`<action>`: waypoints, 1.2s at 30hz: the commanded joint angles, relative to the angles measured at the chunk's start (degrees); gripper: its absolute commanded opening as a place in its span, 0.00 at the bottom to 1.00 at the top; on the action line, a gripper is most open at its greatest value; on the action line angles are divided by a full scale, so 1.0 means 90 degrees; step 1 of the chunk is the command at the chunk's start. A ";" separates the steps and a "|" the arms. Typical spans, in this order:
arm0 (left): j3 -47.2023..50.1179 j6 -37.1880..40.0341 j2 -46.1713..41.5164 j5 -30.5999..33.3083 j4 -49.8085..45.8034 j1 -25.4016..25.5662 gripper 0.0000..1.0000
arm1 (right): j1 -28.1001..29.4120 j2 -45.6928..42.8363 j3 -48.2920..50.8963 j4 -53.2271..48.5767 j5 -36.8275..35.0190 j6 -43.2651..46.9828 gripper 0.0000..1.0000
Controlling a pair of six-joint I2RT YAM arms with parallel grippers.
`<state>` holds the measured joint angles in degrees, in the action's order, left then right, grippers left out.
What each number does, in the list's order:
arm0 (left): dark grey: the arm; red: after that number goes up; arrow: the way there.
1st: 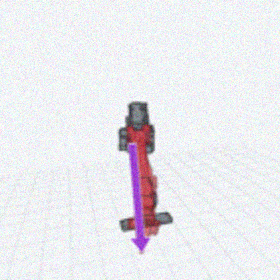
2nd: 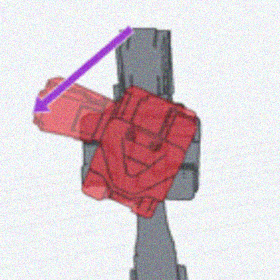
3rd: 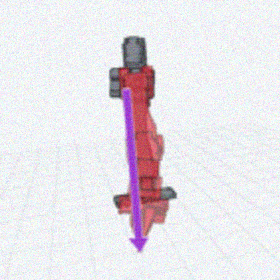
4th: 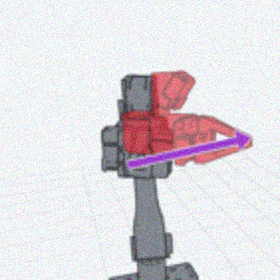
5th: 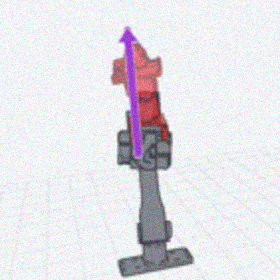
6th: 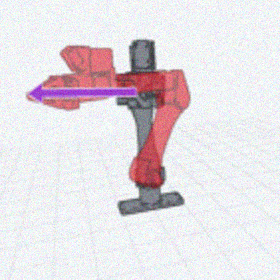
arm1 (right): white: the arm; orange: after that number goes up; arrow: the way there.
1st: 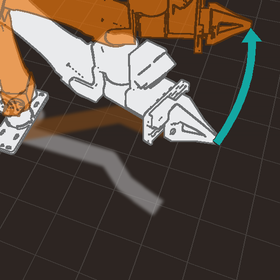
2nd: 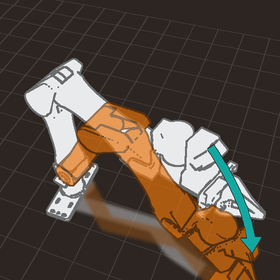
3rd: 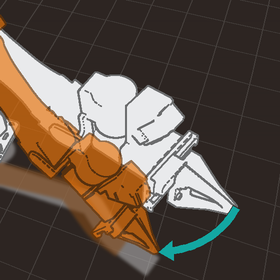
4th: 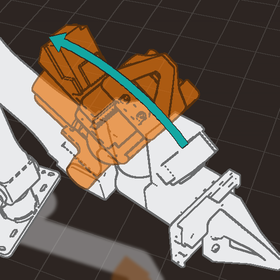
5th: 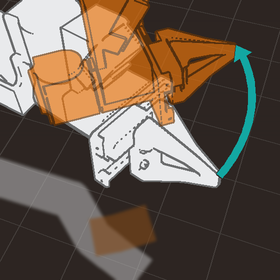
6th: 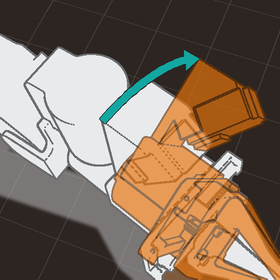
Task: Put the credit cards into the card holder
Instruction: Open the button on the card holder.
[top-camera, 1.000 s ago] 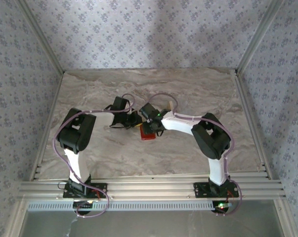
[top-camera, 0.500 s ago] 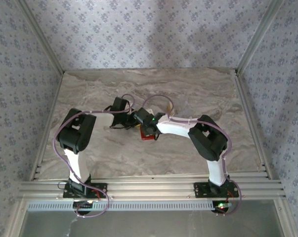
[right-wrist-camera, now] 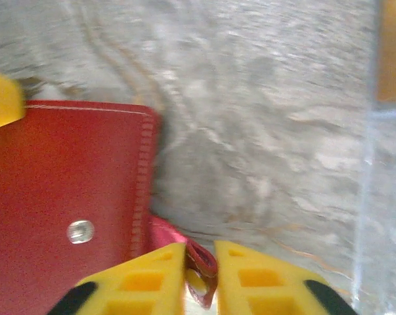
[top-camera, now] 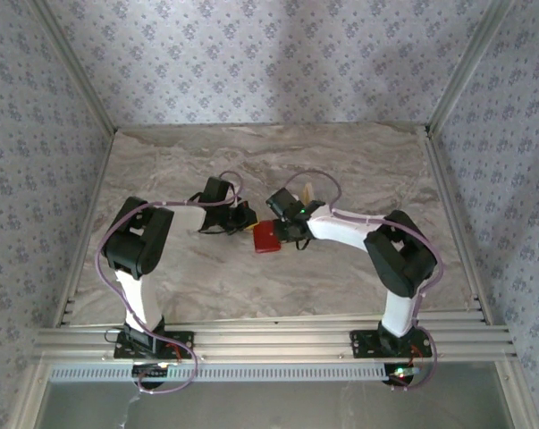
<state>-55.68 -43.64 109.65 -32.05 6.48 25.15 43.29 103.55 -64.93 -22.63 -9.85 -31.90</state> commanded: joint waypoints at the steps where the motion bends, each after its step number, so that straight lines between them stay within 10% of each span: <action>1: 0.0406 0.0013 0.0393 0.0978 -0.1189 -0.0060 0.02 | 0.0011 -0.0124 0.0107 -0.0369 -0.0649 -0.0408 0.30; 10: 0.0376 0.0001 0.0333 0.1078 -0.1257 0.0046 0.02 | 0.0529 -0.0447 -0.0323 -0.1227 -0.2488 -0.0571 0.46; 22: 0.0386 -0.0108 0.0415 0.1062 -0.1208 0.0058 0.01 | -0.0053 0.0135 -0.0647 0.0780 0.1623 -0.0631 0.37; 36: 0.0449 -0.0263 0.0461 0.1101 -0.1161 0.0054 0.01 | -0.0356 0.0458 0.0142 0.0992 0.1802 -0.0859 0.43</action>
<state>-55.61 -45.54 109.27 -30.39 6.20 25.63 40.34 106.59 -64.27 -15.14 3.09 -38.44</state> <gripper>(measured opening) 0.043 0.428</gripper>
